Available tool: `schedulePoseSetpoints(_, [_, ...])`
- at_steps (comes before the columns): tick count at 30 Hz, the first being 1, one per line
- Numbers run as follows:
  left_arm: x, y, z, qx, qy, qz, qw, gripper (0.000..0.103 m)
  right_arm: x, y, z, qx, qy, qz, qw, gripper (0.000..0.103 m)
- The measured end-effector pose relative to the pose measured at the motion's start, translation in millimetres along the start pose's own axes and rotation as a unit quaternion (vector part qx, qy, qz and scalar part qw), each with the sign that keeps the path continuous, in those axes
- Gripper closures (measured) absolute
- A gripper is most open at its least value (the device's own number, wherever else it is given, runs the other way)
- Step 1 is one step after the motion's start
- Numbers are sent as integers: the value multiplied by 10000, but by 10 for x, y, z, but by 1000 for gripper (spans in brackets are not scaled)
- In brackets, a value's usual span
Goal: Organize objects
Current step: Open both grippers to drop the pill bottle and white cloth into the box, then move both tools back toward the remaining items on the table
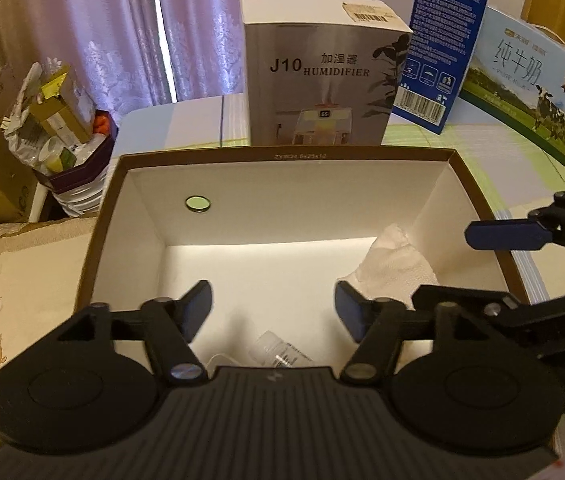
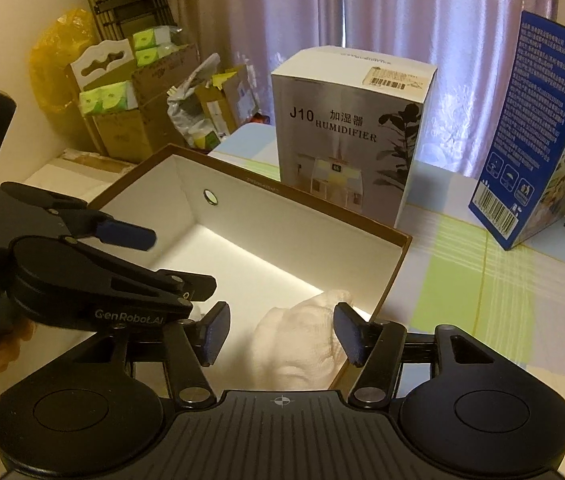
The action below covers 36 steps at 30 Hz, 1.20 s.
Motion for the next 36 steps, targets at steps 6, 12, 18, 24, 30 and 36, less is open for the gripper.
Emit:
schedulePoseSetpoints(6, [-36,-135,-54,-97,-95,132,9998,27,-72,-138,-20,56,-83,5,9999,44])
schedulePoseSetpoints(12, [-49,-388,-157,-107,-181,285,9994,20,-186,-347,-93,89,-81,184,9998,43])
schedulePoseSetpoints(18, [-19,-707,-340,-63,-295,350,9989,17,-343,-601,-232,78,-98,297,9995,43])
schedulePoseSetpoints(24, [51,-1071,-562,38,-399,310,9987,15,-448,-910,-388,137,55,450,9989,43])
schedulePoseSetpoints(30, [160,-1390,-821,86,-433,358,9984,15,-523,-1205,-530,213,160,481,9985,43])
schedulePoseSetpoints(36, [246,-1643,-1065,108,-655,268,9974,15,-582,-1445,-690,263,314,552,9976,43])
Point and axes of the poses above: each gripper's, at about its wrist camera, not at the fingertips, and y roughly the way its jaws point, x to its right, z to its top, the point moved 4 cm from there along y, roughly the way its jaws point, and after that the axes turned 5 degrees about -y, right-handed, at the moved point
